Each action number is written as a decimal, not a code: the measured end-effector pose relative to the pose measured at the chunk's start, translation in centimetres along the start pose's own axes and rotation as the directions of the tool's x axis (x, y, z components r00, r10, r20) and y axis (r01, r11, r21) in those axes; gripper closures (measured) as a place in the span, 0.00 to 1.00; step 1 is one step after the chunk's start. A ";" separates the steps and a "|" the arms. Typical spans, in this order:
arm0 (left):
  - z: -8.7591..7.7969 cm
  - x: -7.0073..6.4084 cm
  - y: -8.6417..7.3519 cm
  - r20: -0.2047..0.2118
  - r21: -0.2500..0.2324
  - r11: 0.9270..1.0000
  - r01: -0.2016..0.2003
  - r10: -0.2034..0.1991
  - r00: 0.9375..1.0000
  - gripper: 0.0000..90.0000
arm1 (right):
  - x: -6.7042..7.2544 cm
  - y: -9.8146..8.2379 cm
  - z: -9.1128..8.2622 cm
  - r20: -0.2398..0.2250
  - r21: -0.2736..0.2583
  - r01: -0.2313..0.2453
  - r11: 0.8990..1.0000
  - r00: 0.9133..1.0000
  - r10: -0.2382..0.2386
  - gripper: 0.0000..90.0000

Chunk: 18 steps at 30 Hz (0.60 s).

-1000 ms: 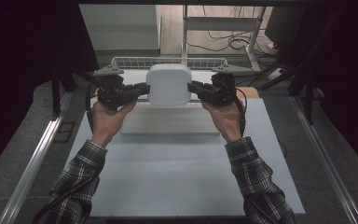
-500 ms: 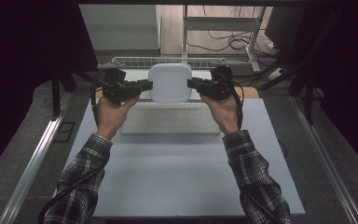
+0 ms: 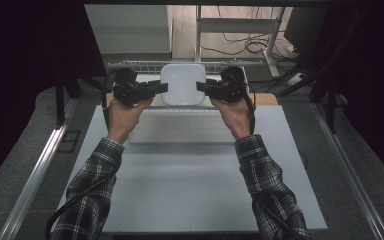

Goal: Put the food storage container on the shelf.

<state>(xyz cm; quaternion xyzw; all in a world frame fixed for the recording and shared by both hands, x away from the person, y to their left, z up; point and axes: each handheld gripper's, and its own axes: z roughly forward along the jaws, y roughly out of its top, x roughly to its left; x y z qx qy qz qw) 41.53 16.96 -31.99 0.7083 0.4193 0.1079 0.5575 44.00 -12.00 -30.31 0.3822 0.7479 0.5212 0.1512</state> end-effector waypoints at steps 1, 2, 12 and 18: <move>0.1 0.0 0.0 -0.003 0.004 1.000 0.001 -0.001 1.000 0.67 | 0.0 0.0 0.1 0.007 0.003 0.007 1.000 1.000 -0.007 0.64; 0.3 0.1 0.0 -0.010 0.017 1.000 -0.006 0.006 1.000 0.67 | 0.0 -0.1 0.3 0.015 0.005 0.012 1.000 1.000 -0.012 0.62; 1.1 0.3 0.3 -0.051 0.044 0.999 -0.008 0.010 0.999 0.61 | -0.3 0.1 0.9 0.060 0.003 0.029 1.000 0.998 -0.029 0.52; 1.7 0.8 1.2 -0.130 0.051 0.999 -0.003 0.010 0.991 0.48 | -0.5 0.3 1.5 0.086 -0.002 0.023 1.000 0.996 -0.023 0.51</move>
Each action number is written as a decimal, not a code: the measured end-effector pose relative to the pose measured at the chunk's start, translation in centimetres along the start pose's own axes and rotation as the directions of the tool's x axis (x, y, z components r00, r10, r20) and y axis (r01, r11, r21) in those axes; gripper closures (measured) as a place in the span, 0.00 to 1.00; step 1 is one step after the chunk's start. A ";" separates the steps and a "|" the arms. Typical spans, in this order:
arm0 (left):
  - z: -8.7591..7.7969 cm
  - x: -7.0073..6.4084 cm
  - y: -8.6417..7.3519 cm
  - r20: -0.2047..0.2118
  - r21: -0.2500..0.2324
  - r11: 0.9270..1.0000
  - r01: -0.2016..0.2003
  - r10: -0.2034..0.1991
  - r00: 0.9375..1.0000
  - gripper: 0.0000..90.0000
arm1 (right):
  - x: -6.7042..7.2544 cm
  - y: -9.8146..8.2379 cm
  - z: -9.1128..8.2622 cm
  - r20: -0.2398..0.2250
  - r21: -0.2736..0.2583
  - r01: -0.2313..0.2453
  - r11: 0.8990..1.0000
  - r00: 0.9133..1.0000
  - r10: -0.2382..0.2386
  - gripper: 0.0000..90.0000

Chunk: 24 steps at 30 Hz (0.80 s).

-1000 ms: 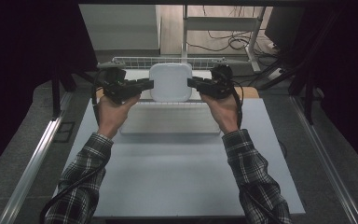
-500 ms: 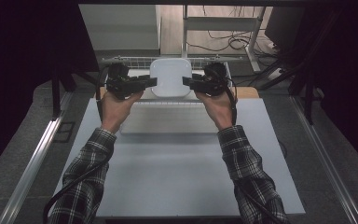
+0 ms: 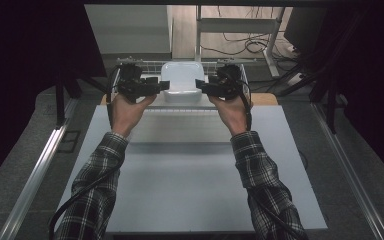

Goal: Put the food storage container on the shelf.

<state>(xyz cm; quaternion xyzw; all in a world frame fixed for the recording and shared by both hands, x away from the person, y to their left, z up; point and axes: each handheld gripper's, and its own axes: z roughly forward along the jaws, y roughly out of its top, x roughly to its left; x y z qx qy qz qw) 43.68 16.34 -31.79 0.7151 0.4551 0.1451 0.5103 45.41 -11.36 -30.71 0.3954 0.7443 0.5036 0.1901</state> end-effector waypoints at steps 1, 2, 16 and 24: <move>0.1 0.0 0.2 -0.013 0.005 1.000 -0.012 0.012 1.000 0.48 | 0.0 0.1 0.1 0.004 -0.001 0.002 1.000 1.000 -0.002 0.51; 0.2 0.0 0.3 -0.025 0.006 1.000 -0.018 0.018 1.000 0.48 | 0.0 0.1 0.1 0.012 -0.002 0.005 1.000 1.000 -0.005 0.51; -0.4 -0.2 0.5 -0.005 -0.027 0.999 -0.046 0.046 0.999 0.28 | -0.6 0.0 0.0 -0.004 -0.035 0.001 0.999 1.000 -0.001 0.30; -0.4 -0.9 -0.5 0.059 0.014 0.996 -0.088 0.087 0.994 0.13 | 0.0 -0.9 -0.4 -0.074 -0.015 0.032 0.999 0.997 -0.033 0.10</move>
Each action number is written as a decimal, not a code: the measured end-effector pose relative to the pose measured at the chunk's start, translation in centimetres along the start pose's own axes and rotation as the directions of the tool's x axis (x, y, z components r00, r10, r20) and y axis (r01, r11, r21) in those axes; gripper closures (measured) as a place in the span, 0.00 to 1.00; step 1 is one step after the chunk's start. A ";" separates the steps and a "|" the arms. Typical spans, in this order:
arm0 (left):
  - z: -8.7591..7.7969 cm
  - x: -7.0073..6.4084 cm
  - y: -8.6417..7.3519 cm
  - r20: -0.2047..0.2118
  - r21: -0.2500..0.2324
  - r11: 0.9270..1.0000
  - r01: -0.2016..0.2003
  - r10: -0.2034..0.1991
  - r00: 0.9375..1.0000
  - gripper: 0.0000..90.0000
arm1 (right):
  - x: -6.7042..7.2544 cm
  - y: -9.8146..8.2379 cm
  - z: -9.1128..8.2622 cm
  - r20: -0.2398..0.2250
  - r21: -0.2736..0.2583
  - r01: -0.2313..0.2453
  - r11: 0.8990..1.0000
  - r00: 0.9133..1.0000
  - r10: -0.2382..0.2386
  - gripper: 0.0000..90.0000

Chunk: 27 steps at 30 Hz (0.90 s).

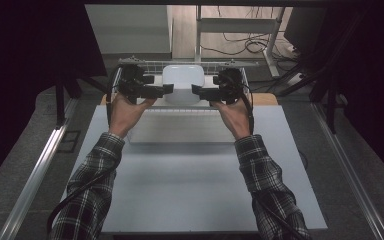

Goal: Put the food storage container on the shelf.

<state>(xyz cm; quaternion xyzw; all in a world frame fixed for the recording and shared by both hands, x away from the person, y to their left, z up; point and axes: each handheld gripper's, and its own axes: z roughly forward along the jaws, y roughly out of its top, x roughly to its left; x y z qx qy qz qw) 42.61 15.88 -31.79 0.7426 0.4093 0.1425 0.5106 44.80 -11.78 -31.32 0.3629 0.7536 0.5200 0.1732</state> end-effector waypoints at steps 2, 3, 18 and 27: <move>0.0 -0.3 -0.3 0.011 0.007 1.000 -0.017 0.017 1.000 0.10 | 0.3 -0.1 -0.2 0.000 -0.001 0.011 1.000 1.000 -0.011 0.08; 0.0 -0.4 -0.5 0.014 0.010 1.000 -0.025 0.025 1.000 0.10 | 0.4 -0.2 -0.3 -0.009 -0.001 0.012 1.000 1.000 -0.012 0.08; -0.8 -1.3 -3.4 0.010 0.022 0.992 -0.124 0.123 0.992 0.04 | 0.9 -2.1 -1.0 -0.039 0.033 0.075 0.997 0.997 -0.074 0.02; -1.1 -1.7 -4.9 0.017 0.029 0.991 -0.134 0.134 0.991 0.04 | 1.3 -3.2 -1.3 -0.057 0.055 0.109 0.993 0.993 -0.106 0.00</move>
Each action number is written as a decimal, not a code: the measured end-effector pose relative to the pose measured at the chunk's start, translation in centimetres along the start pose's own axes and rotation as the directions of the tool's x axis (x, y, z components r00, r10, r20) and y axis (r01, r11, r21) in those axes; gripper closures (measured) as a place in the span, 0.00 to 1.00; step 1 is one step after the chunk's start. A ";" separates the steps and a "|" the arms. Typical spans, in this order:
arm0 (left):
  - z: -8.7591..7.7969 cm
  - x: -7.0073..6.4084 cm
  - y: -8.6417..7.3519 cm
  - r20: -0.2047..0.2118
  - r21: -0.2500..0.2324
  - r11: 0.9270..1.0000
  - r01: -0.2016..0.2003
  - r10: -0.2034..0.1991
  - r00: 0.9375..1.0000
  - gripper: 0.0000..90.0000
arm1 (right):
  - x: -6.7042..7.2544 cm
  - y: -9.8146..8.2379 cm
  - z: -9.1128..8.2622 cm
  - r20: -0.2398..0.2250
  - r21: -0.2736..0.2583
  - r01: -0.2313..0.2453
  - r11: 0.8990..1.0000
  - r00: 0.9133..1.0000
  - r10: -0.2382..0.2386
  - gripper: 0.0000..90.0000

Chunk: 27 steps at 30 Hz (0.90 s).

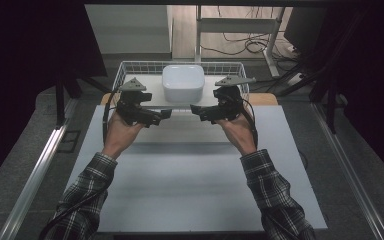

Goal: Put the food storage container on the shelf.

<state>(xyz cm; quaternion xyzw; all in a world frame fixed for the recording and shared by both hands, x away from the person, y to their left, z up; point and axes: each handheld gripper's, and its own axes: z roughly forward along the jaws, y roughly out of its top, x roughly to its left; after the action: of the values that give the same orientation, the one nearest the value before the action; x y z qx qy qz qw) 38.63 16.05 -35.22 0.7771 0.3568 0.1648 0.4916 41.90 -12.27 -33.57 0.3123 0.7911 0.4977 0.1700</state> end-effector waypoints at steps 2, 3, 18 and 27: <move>-0.1 -0.2 -0.4 0.003 0.001 1.000 -0.001 0.001 1.000 0.04 | 0.1 -0.2 -0.1 -0.005 0.004 0.002 1.000 1.000 -0.002 0.00; -0.1 -0.3 -0.6 0.006 0.004 1.000 -0.004 0.004 1.000 0.04 | 0.2 -0.3 -0.2 -0.005 0.005 0.003 1.000 1.000 -0.003 0.00; -0.5 -1.7 -3.2 0.030 0.007 1.000 -0.010 0.010 0.999 0.03 | 1.7 -1.9 -1.2 -0.015 0.026 0.058 0.998 0.998 -0.058 0.00; -0.5 -2.3 -4.8 0.058 0.013 1.000 0.010 -0.011 0.998 0.03 | 2.1 -3.2 -1.6 -0.011 0.042 0.071 0.997 0.997 -0.071 0.01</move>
<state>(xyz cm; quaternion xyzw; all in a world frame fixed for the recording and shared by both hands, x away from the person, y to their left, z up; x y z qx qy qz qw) 34.90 16.01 -38.96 0.7828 0.3477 0.1373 0.4974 38.31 -12.97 -35.65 0.2851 0.8128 0.4761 0.1770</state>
